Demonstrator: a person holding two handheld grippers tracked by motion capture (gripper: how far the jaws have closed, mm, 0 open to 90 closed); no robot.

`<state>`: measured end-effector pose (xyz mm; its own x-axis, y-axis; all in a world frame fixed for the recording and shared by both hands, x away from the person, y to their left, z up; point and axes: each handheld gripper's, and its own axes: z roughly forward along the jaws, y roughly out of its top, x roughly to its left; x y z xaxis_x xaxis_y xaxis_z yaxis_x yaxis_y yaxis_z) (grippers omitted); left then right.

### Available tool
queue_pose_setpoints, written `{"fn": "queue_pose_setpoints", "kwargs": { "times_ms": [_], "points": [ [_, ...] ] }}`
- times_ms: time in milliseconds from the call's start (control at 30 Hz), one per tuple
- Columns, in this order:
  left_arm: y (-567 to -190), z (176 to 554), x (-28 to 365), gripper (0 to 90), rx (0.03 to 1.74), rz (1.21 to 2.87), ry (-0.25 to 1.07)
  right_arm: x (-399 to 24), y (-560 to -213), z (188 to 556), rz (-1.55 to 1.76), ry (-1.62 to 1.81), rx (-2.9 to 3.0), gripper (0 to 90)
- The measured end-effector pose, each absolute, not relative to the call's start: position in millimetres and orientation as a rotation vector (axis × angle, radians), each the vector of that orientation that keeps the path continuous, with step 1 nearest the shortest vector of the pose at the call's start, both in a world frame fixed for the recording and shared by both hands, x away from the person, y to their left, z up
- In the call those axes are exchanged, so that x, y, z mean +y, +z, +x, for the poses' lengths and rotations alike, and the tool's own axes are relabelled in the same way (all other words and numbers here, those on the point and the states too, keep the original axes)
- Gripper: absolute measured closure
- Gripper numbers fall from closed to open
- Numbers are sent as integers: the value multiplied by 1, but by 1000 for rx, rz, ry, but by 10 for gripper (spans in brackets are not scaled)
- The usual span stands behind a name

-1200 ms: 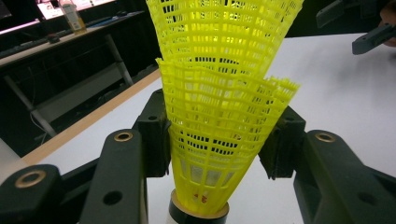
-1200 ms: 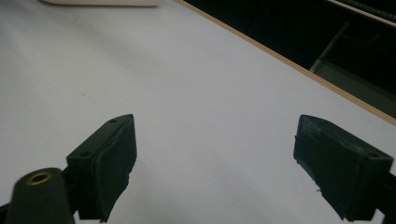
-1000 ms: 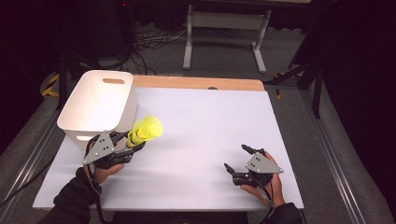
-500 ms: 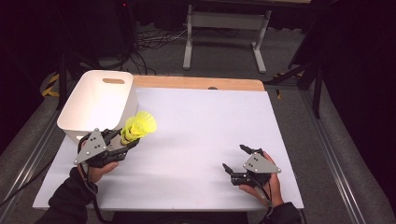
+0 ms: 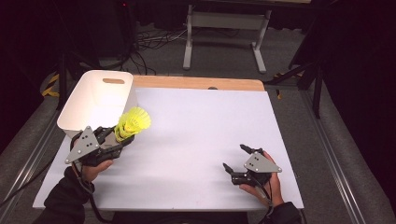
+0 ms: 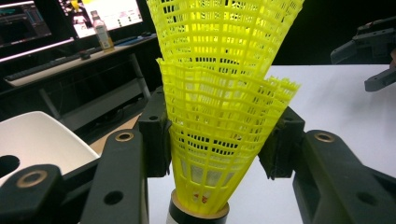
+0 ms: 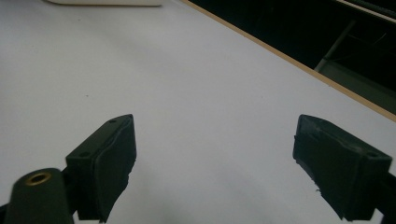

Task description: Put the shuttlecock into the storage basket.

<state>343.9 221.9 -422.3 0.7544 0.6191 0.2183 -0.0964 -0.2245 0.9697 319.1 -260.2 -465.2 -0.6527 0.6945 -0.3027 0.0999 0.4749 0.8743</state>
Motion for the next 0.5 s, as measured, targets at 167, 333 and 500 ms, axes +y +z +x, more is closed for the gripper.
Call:
{"fn": "queue_pose_setpoints", "kwargs": {
  "times_ms": [167,333,500],
  "points": [
    [-419,342,226,531,425,1670,704,-261,-466,319,657,1172,2071,144],
    [-417,339,233,531,437,1665,716,-260,-465,319,659,1171,2073,144],
    [-415,337,242,530,465,1648,713,-260,-466,321,667,1180,2078,144]
  ]
}}
